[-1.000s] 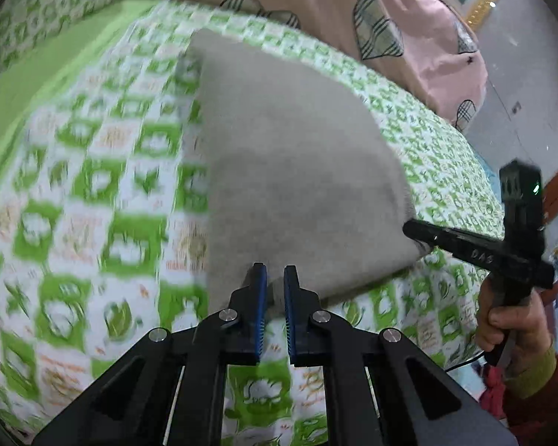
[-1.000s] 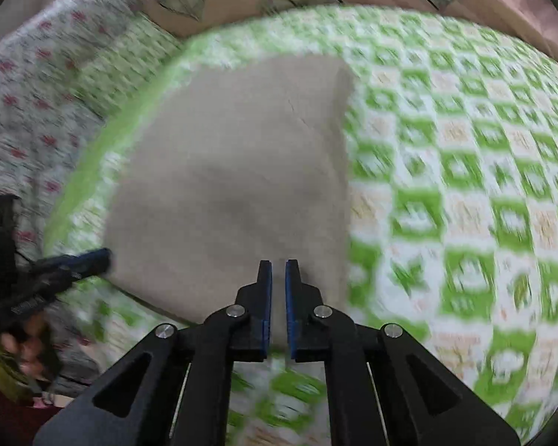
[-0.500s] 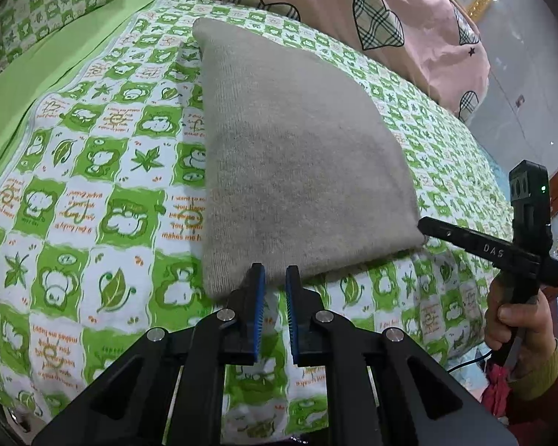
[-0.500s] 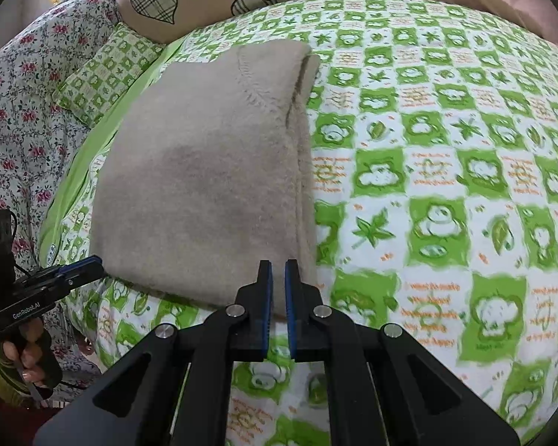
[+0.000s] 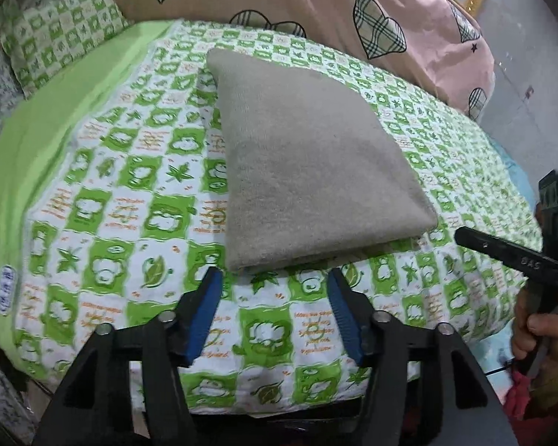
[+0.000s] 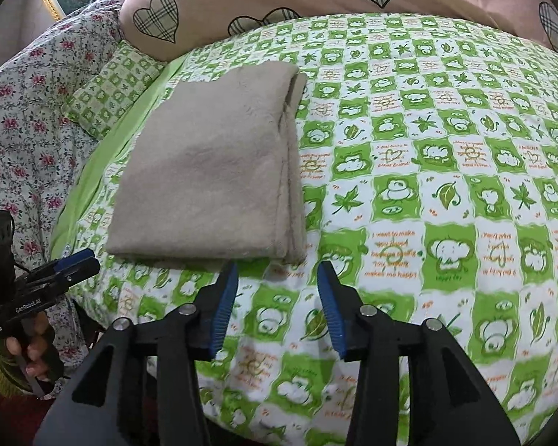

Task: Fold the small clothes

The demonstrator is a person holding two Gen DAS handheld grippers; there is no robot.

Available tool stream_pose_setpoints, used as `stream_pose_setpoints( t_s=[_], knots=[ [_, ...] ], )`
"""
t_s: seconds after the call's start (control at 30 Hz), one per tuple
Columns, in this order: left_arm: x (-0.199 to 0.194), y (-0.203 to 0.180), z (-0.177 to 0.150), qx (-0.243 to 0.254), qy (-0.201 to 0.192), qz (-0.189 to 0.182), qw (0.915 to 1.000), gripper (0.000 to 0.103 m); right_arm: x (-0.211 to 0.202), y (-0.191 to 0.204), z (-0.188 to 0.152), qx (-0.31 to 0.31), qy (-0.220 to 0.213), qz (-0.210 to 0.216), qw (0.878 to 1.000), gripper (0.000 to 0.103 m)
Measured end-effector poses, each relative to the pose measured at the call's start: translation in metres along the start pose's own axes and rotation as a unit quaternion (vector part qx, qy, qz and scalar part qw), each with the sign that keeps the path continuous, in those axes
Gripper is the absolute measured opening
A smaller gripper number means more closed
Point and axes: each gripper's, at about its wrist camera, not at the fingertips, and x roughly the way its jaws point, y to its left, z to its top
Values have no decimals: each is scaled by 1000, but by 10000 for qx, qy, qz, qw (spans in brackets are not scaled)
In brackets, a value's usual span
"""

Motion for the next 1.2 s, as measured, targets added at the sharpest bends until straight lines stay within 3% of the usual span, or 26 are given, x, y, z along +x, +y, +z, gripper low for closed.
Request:
stream_pose_setpoints(
  t_s=[0.17,0.5,0.8,1.2],
  knots=[
    [-7,-2,-10,122,-38,218,9997,73,-3,8,-9,-95,-38,58,9999,61],
    [-1,4,3,-65,-47,261,9996,75,8,5,8,65,-90,98,9999,61],
    [19,13,54,-323,-217,138,9991,77,34,-7,75,224,-367,378,9984,61],
    [79,43,140,-869,-216,129,9959,77,113,-36,164,854,-75,1227,9887,52]
  ],
)
